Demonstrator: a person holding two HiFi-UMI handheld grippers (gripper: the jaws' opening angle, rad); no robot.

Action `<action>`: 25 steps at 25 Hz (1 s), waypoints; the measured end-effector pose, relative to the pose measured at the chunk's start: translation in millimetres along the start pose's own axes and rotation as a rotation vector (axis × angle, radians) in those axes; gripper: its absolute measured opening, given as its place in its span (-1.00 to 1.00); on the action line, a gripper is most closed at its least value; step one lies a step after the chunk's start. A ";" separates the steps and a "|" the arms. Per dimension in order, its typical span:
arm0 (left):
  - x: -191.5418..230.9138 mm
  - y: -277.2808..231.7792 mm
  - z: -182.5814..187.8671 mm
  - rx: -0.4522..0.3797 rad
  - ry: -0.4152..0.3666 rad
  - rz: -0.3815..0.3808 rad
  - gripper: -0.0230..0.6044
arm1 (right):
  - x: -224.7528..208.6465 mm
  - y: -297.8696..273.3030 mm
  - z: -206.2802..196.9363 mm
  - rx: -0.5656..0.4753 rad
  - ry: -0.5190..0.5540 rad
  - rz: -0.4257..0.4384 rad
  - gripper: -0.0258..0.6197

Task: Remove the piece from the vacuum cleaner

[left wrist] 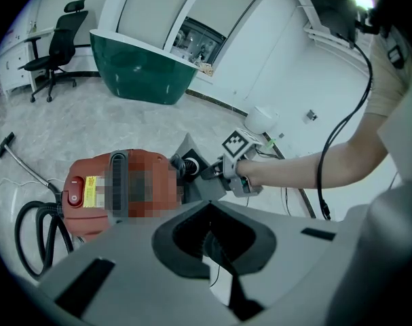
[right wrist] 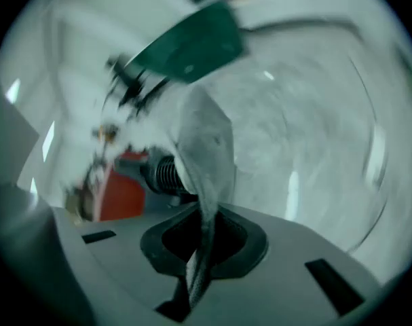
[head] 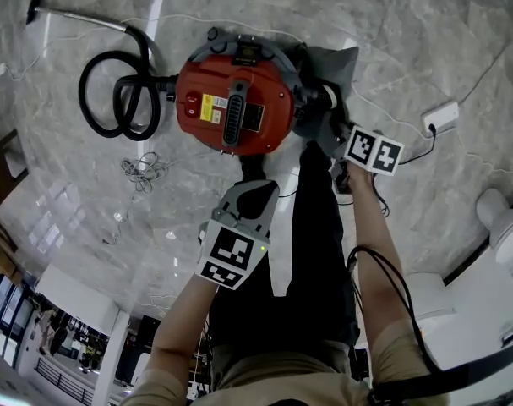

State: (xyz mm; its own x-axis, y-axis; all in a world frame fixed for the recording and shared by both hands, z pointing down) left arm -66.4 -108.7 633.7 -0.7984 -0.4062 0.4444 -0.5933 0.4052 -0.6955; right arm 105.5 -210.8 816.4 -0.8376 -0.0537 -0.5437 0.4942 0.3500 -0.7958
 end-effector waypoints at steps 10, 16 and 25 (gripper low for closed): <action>-5.5 -8.2 2.4 0.005 -0.006 -0.009 -0.93 | -13.9 -4.9 23.8 -0.036 0.534 -0.031 -0.88; -11.3 -16.2 1.6 0.012 -0.008 -0.021 -0.93 | -18.4 8.0 28.9 -0.043 0.464 0.006 -0.88; -9.8 -15.7 27.4 -0.022 -0.048 -0.018 -0.93 | -31.3 33.0 39.5 -0.094 0.212 -0.023 -0.88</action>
State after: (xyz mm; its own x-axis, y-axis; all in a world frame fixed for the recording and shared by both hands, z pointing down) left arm -46.5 -133.5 624.8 -0.7820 -0.4523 0.4288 -0.6102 0.4155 -0.6745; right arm 157.2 -234.5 796.6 -0.8834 0.1313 -0.4498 0.4588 0.4369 -0.7737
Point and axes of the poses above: the fingertips, and each gripper's own axes: y backward along the fingers, x to its left, z out of its top, the point moved 5 cm from there along y, backward along the fingers, and after that the axes turned 11 degrees about -x, right-handed, at the moved point
